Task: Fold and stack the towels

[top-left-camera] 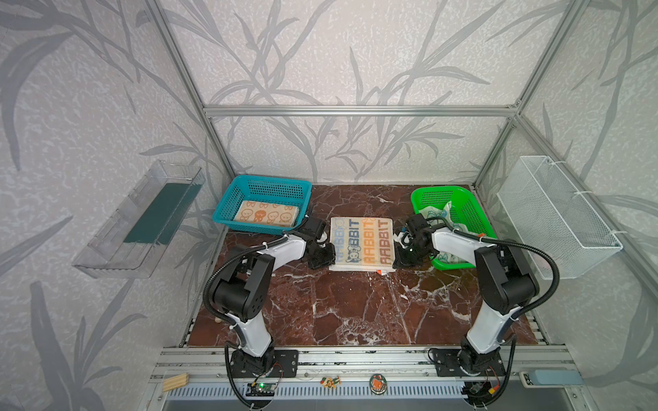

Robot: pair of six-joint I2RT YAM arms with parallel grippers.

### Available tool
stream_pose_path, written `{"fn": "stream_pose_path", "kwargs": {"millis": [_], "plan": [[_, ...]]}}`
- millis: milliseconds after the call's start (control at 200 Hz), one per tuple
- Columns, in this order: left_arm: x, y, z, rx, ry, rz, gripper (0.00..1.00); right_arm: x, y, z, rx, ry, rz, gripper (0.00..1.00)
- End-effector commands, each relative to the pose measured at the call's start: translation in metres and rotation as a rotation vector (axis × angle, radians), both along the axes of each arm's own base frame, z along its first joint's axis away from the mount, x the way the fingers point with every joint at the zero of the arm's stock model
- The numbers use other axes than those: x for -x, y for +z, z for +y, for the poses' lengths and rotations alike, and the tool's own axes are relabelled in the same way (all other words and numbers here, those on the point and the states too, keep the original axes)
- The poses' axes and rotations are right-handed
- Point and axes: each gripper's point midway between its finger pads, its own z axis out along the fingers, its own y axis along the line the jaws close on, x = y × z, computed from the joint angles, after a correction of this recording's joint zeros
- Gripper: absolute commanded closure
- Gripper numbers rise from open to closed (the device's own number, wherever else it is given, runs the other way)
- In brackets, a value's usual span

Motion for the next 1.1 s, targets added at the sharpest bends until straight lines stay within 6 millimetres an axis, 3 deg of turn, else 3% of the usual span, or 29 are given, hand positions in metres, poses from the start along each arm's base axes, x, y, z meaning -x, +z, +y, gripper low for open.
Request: {"fn": "stream_pose_path", "kwargs": {"millis": [0,285,470,550,610,660,720,740,750,835,915,1095], "plan": [[0.001,-0.007,0.015,-0.057,0.028,0.006,1.00,0.005,-0.009,-0.010,0.058,-0.008,0.026,0.83],[0.000,-0.003,0.012,-0.039,0.036,0.005,0.96,0.007,-0.006,-0.009,0.065,0.003,0.019,0.74],[0.001,0.003,0.014,-0.047,0.034,0.003,0.82,0.007,0.002,-0.008,0.056,0.001,0.003,0.65],[0.000,0.013,0.016,-0.055,0.037,-0.015,0.67,0.006,0.012,-0.007,0.048,0.002,-0.016,0.57],[-0.002,0.024,0.018,-0.068,0.039,-0.035,0.50,0.003,0.023,-0.006,0.036,0.000,-0.038,0.52],[-0.004,0.036,0.021,-0.083,0.039,-0.057,0.30,0.001,0.033,-0.004,0.026,0.001,-0.056,0.46],[-0.008,0.052,0.024,-0.096,0.042,-0.090,0.22,-0.003,0.050,-0.002,0.007,0.001,-0.094,0.34],[-0.010,0.057,0.025,-0.101,0.042,-0.102,0.04,-0.004,0.054,-0.001,0.002,0.001,-0.103,0.31],[-0.010,0.060,0.025,-0.104,0.043,-0.108,0.02,-0.005,0.056,-0.001,0.000,0.001,-0.107,0.30],[-0.017,0.082,0.026,-0.105,0.052,-0.154,0.01,-0.011,0.074,0.005,-0.041,0.000,-0.147,0.15],[-0.026,0.100,0.018,-0.061,0.059,-0.188,0.01,-0.016,0.084,0.012,-0.085,-0.011,-0.170,0.10],[-0.049,0.112,-0.025,0.241,0.148,-0.214,0.01,-0.024,0.090,0.045,-0.263,-0.050,-0.174,0.02]]}}
